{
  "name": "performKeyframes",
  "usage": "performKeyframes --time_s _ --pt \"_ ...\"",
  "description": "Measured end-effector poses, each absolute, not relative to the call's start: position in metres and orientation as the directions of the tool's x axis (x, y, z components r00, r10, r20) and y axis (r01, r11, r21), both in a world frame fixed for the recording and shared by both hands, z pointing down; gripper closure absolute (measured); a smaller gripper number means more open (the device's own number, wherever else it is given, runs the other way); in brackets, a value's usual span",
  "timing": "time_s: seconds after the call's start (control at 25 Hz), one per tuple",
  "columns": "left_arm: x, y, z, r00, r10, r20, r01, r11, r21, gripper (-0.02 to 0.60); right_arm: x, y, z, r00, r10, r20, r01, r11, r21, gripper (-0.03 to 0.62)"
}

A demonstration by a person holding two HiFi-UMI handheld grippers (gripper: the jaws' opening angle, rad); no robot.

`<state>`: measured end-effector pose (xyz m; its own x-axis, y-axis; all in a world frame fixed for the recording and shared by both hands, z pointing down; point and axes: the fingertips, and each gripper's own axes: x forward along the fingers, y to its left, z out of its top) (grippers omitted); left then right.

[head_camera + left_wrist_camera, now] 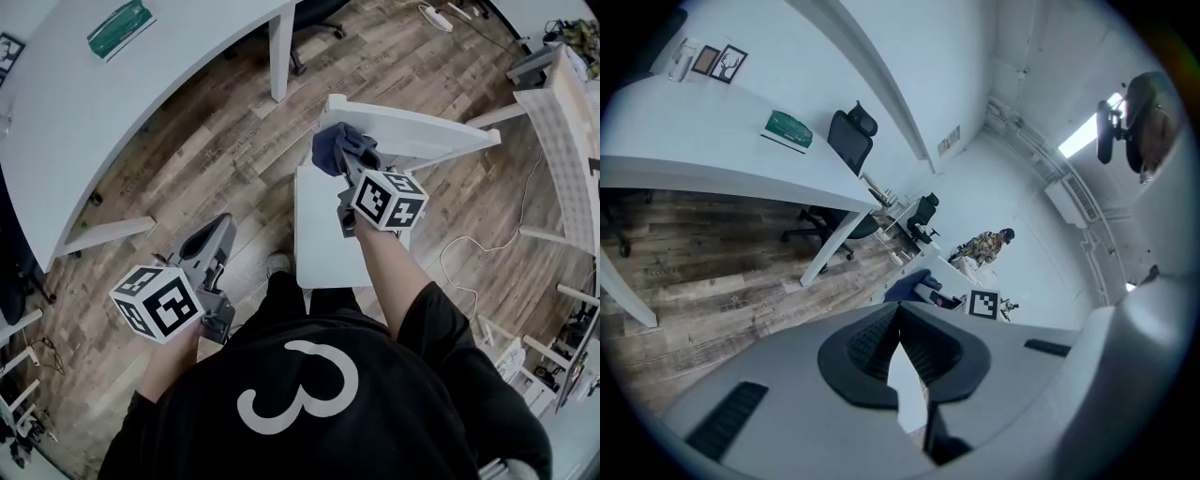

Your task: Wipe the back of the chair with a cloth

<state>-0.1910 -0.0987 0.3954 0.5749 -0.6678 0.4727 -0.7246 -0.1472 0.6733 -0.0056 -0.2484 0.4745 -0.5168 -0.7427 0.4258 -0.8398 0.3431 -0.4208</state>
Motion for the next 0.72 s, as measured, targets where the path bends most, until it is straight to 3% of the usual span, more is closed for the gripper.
performKeyframes --time_s 0.72 --pt "-0.147 -0.07 0.393 0.503 -0.701 0.505 -0.755 -0.072 0.652 0.568 0.027 -0.25 0.48 -0.54 -0.726 0.425 -0.824 0.354 -0.442 0.545"
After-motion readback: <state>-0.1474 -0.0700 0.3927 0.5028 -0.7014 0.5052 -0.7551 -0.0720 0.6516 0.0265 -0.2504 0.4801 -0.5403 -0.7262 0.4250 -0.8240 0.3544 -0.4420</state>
